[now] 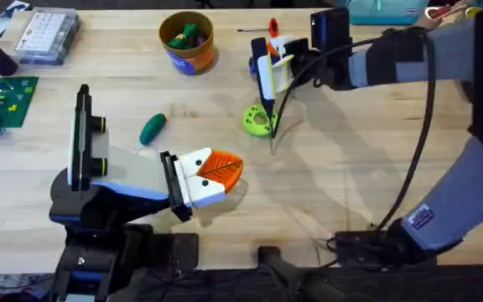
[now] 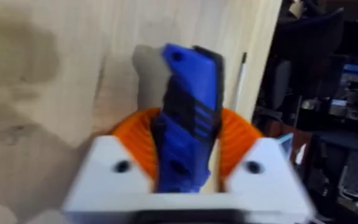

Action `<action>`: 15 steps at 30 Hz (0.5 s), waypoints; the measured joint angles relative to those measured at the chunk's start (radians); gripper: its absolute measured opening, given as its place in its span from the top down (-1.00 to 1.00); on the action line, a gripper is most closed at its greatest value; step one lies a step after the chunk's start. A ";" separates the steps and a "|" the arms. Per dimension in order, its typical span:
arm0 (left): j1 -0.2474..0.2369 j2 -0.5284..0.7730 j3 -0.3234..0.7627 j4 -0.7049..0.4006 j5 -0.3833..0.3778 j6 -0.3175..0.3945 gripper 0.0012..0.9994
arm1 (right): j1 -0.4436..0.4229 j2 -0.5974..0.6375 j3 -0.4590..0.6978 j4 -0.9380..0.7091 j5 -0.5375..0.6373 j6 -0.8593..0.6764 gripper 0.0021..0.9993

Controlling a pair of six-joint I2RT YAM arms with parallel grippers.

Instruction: Pick up the gripper from the table and insert it into the empty holder that is missing its gripper. Then pick up a screw, insert it into the mounting hole, and use the screwdriver to tighten it. Finally, clean up the table by picking up the vegetable and placing it into the bucket.

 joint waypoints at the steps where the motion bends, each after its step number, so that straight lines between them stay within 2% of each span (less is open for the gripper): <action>1: 0.000 0.000 0.000 0.000 0.000 0.000 0.97 | -0.001 -0.002 0.004 0.004 0.000 0.006 -0.15; 3: 0.000 0.000 0.000 0.000 0.000 0.000 0.97 | -0.001 -0.009 0.016 0.015 0.000 0.021 -0.76; 4: 0.000 0.000 0.000 0.000 0.000 0.000 0.97 | -0.001 -0.015 0.022 0.010 0.001 0.028 -0.93; 9: 0.000 0.000 0.000 0.000 0.000 0.000 0.97 | 0.000 -0.049 0.024 -0.084 0.006 0.093 -0.99; 15: 0.000 0.000 0.000 0.000 0.000 0.000 0.97 | 0.005 -0.167 0.006 -0.250 0.013 0.254 -0.99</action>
